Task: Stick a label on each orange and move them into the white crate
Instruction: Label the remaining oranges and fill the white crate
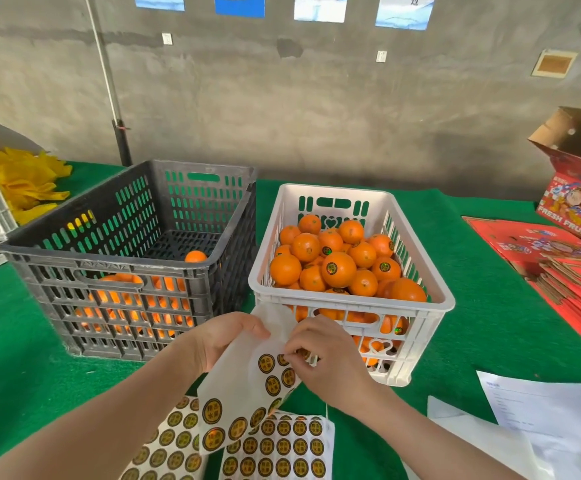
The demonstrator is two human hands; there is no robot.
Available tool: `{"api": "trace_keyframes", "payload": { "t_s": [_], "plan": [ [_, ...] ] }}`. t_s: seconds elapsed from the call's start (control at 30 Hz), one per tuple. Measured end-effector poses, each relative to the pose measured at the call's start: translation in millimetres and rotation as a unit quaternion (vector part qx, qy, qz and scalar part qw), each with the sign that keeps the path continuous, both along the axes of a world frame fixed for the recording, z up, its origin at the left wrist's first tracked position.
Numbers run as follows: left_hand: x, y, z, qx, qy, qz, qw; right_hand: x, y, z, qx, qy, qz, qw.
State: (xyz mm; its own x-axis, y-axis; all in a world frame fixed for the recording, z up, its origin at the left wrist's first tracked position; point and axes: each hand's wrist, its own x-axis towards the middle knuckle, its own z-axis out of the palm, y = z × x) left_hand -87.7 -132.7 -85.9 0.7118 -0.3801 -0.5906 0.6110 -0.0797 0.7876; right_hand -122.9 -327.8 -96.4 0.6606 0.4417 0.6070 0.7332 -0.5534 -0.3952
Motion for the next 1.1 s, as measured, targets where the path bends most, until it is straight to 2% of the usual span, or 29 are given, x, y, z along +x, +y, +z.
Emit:
{"api": "trace_keyframes", "payload": {
  "t_s": [0.1,0.17,0.23,0.33,0.43,0.5,0.57,0.63,0.73,0.8,0.87,1.0,1.07,1.1],
  "plan": [
    [1.0,3.8,-1.1,0.005,0.006,-0.019,1.000,-2.1,0.1,4.4,0.003,0.066,0.003,0.998],
    [1.6,6.6,-3.8,0.024,0.004,-0.055,0.998,-1.8,-0.8,9.5,0.077,0.173,0.002,0.982],
    [2.6,8.2,-9.4,0.054,-0.006,-0.093,0.994,1.0,-1.5,16.7,0.155,0.269,-0.007,0.951],
    [1.9,6.2,-21.0,0.094,-0.019,-0.143,0.985,4.8,1.0,25.7,0.191,0.325,-0.017,0.926],
    [-0.3,0.4,-35.3,0.127,-0.016,-0.217,0.968,6.4,8.0,30.3,0.191,0.346,-0.018,0.919],
    [-2.8,-6.2,-48.4,0.202,-0.039,-0.266,0.942,6.9,14.4,32.3,0.200,0.352,-0.014,0.914],
    [-6.0,-11.8,-62.4,0.330,-0.121,-0.331,0.876,8.1,24.3,34.8,0.211,0.350,-0.001,0.913],
    [-11.0,-14.3,-70.0,0.404,-0.224,-0.340,0.819,11.8,37.9,41.1,0.207,0.326,0.011,0.923],
    [-21.3,-1.7,-48.2,0.411,-0.388,-0.210,0.798,23.5,63.0,57.4,0.217,0.251,0.042,0.942],
    [-26.3,19.0,-19.6,0.359,-0.516,-0.093,0.772,34.8,84.0,71.0,0.234,0.192,0.064,0.951],
    [-27.0,46.6,10.3,0.295,-0.583,0.024,0.757,51.2,110.5,82.2,0.235,0.141,0.073,0.959],
    [-8.6,103.2,56.6,0.264,-0.592,0.237,0.724,94.9,170.5,91.6,0.170,0.108,0.027,0.979],
    [11.6,124.7,70.0,0.301,-0.569,0.278,0.713,113.7,197.0,89.1,0.130,0.130,-0.002,0.983],
    [24.5,134.1,74.2,0.334,-0.543,0.270,0.722,121.1,207.4,86.4,0.109,0.153,-0.015,0.982]
  ]
}}
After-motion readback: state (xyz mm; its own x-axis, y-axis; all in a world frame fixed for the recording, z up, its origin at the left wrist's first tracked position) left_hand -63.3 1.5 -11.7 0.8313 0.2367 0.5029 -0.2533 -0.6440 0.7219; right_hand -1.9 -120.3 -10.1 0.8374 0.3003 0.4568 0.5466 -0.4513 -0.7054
